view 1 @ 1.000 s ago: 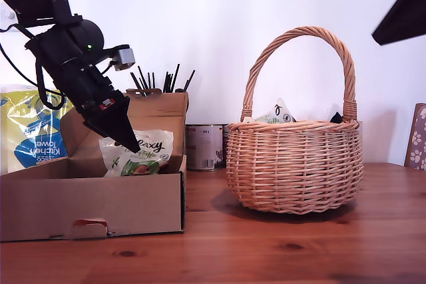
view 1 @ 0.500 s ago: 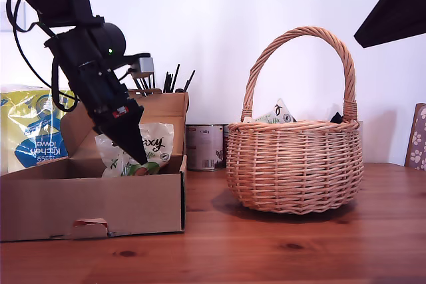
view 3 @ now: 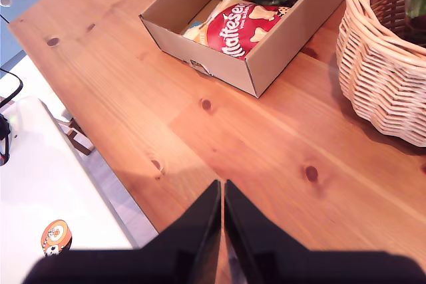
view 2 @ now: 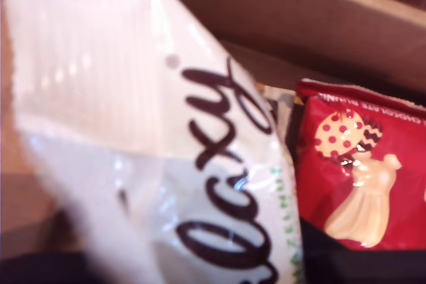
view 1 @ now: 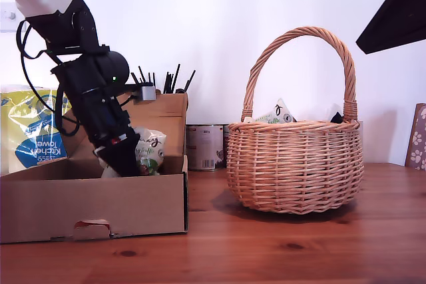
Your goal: Move the bags of Easter eggs from the cardboard box on the left into the woven basket on the right side.
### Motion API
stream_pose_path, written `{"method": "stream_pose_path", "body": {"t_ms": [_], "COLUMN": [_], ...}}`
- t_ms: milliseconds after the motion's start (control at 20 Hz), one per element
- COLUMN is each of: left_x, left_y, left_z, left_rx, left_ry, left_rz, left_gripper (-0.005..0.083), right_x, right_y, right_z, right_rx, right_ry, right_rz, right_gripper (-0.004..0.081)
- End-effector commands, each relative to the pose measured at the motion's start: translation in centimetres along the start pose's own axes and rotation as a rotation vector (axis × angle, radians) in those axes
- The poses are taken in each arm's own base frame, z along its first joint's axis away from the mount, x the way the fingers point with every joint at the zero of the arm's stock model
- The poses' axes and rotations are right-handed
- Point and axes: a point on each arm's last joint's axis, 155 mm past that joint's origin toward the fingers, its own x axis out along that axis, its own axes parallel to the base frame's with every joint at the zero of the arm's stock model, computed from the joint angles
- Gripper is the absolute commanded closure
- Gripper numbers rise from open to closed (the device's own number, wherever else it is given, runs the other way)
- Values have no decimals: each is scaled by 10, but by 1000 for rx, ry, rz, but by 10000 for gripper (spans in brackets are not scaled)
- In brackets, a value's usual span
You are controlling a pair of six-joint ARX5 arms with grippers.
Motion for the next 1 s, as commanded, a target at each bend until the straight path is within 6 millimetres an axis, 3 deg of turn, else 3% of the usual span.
{"method": "stream_pose_path", "body": {"t_ms": [0, 250, 600, 800, 950], "left_x": [-2, -26, -75, -117, -150], "left_y": [0, 4, -6, -31, -75], "left_z": [7, 27, 42, 63, 99], "left_rx": [5, 12, 2, 3, 15], "left_ry": [-5, -22, -56, -164, -342], "left_rz": [-1, 7, 21, -27, -194], "left_gripper": [797, 797, 797, 797, 797], "right_x": [-1, -1, -1, -1, -1], "right_y": [2, 2, 2, 2, 2], "right_z": [4, 4, 4, 4, 4], "right_rx": [-13, -12, -13, -13, -13], "right_ry": [-7, -6, -7, -7, -7], "right_rz": [7, 6, 6, 7, 6], "right_gripper": [783, 783, 783, 783, 783]}}
